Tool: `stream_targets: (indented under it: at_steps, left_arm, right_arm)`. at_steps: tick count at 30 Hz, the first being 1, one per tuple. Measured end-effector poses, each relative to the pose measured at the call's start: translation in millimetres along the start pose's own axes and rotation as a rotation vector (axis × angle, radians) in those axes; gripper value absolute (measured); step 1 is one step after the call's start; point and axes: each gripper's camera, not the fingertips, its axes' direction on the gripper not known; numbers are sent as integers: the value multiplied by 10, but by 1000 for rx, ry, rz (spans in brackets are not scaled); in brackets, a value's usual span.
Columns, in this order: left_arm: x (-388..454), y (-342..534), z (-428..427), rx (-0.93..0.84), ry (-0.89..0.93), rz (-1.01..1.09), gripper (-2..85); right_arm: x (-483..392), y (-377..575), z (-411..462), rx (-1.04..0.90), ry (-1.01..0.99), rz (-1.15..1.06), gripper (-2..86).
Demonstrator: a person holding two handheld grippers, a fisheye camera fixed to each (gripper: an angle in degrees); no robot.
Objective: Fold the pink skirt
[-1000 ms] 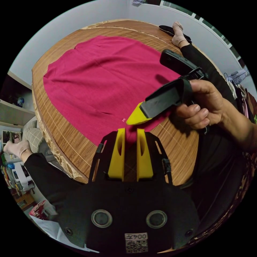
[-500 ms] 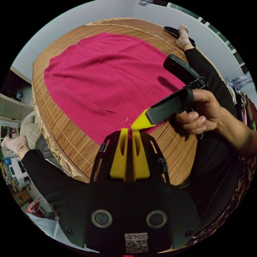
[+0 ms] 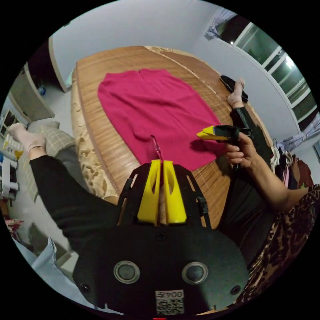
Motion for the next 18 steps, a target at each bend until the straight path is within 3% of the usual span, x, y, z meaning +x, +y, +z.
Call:
stream_targets:
  at_steps: [4, 8, 10, 13, 18]
  left_arm:
    - [-718, 297, -395, 68, 33, -180, 11]
    - [-1315, 599, -486, 81, 96, -333, 11]
    - [-1421, 662, -483, 74, 123, -337, 11]
    - [-1527, 683, -565, 60, 115, -305, 12]
    - [-1837, 788, -743, 75, 178, -314, 12]
  right_arm:
    - [-326, 147, -361, 86, 174, 15, 91]
    - [-640, 339, -631, 79, 487, 122, 86]
    - [-721, 418, -668, 84, 503, 179, 81]
    - [-829, 483, -490, -43, 489, 233, 92]
    - [-1212, 604, -92, -205, 784, 254, 89]
